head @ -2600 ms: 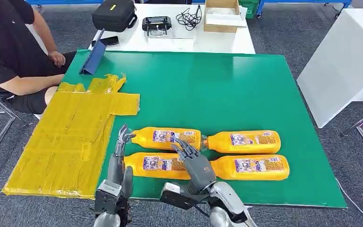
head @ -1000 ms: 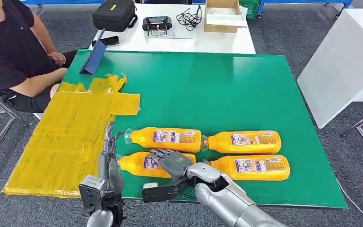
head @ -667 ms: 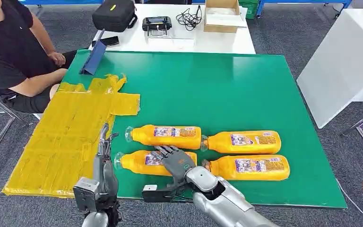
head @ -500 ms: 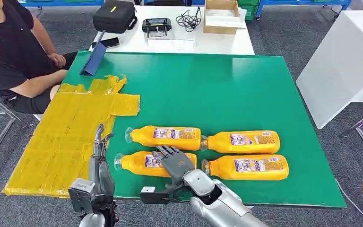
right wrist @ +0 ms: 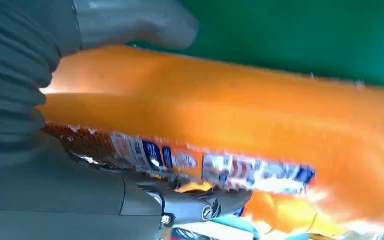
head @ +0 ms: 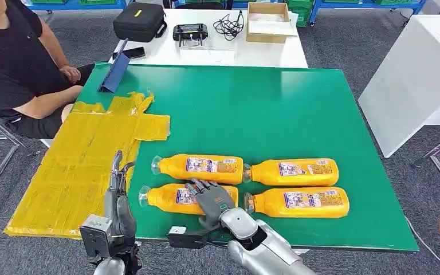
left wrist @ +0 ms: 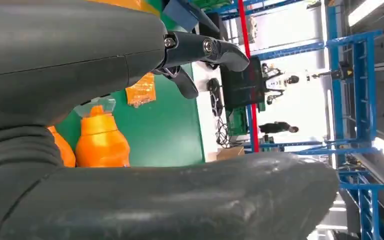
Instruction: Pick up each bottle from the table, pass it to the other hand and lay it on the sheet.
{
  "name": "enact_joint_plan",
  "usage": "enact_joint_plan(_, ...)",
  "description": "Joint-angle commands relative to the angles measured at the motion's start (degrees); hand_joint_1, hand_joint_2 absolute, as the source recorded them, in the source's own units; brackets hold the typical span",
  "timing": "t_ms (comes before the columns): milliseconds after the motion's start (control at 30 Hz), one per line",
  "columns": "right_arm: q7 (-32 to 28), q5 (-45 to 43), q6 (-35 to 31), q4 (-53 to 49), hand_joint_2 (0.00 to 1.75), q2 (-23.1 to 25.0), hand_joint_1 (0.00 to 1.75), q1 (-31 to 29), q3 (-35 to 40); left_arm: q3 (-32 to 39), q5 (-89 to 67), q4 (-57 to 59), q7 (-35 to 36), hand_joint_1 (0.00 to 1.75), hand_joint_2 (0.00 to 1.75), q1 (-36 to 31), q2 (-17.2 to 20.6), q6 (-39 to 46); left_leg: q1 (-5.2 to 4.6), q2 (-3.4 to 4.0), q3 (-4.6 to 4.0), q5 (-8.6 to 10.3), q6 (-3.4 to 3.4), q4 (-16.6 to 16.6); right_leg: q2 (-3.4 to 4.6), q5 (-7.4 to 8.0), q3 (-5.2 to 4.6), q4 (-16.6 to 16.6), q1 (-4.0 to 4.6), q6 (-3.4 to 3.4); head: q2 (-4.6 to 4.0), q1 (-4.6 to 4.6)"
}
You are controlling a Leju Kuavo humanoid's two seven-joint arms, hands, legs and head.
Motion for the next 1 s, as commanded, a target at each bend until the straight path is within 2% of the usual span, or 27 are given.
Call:
enact_joint_plan(33,-1.8,-2.9,2.3,7.4,1.75,-1.1,1.75,5.3,-4.3,0.3,0.8,2.2,0.2,0.00,0.00,-2.4,-0.7,-0.4,0.04,-0.34,-0.05,0.19,0.07,-0.3,-0.41,0.13,0.14,-0.4,0.06,0.00,0.00,0.02)
enact_joint_plan(333,-3.2,-5.5,2.1,7.9,1.75,-1.6,1.75,5.9,-6.4,-0.3,2.6,3.2,0.3,0.00,0.00,-3.0,-0.2,0.0,0.03,-0.35,0.19,0.20,0.07,-0.3,-0.40,0.14,0.34,-0.4,0.08,0.02,0.00,-0.02)
enact_joint_plan(367,-5.3,-7.8,1.1,7.1,1.75,-1.7,1.75,6.5,-8.0,-0.4,3.3,3.8,0.3,0.00,0.00,-3.2,-0.1,-0.1,0.01,-0.30,0.25,0.13,0.05,-0.2,-0.34,0.07,0.37,-0.3,0.05,0.01,0.00,-0.02)
enact_joint_plan(433,-14.4,-16.5,-1.3,2.7,1.75,-2.1,1.75,9.3,-13.2,-0.3,5.7,5.6,-0.3,0.00,0.00,-3.5,-0.2,-0.3,0.00,-0.37,0.26,0.14,0.05,-0.2,-0.39,0.06,0.42,-0.3,0.04,0.02,0.00,-0.02)
enact_joint_plan(500,-23.2,-25.2,-3.9,-8.0,1.75,-2.4,1.75,14.1,-17.6,-0.5,9.7,7.2,-1.1,0.00,0.00,-3.8,-0.2,0.0,-0.01,-0.44,0.29,0.15,0.05,-0.2,-0.46,0.06,0.45,-0.3,0.05,0.01,0.00,-0.02)
enact_joint_plan(567,-26.0,-27.5,-7.3,-22.6,1.75,-2.3,1.75,19.9,-20.1,0.4,13.8,6.2,-1.4,0.00,0.00,-2.8,-0.6,-0.4,0.02,-0.37,0.33,0.10,0.03,-0.2,-0.41,0.03,0.49,-0.3,0.09,0.00,0.00,-0.02)
enact_joint_plan(667,-30.4,-31.1,-8.6,-34.5,1.75,-0.5,1.75,25.0,-22.2,1.5,24.0,2.6,-1.4,0.00,0.00,-1.1,-0.8,1.3,0.05,-0.14,0.27,-0.02,0.06,-0.1,-0.09,0.04,0.34,-0.2,0.12,-0.03,0.00,0.04)
enact_joint_plan(867,-39.5,-38.0,-11.7,-41.4,1.75,2.1,1.75,28.9,-23.9,2.9,32.3,0.7,-1.4,0.00,0.00,-0.8,-0.8,6.9,0.10,-0.08,-0.41,-0.11,0.07,0.0,0.04,-0.04,-0.36,0.0,0.07,-0.01,0.00,-0.04)
enact_joint_plan(1000,-43.1,-40.7,-12.9,-44.7,1.75,2.4,1.75,29.4,-24.4,1.8,33.2,3.1,-1.4,0.00,0.00,-1.7,-0.8,3.8,0.12,-0.08,-0.49,-0.07,0.10,0.0,0.01,-0.02,-0.40,0.0,0.11,0.02,0.00,-0.02)
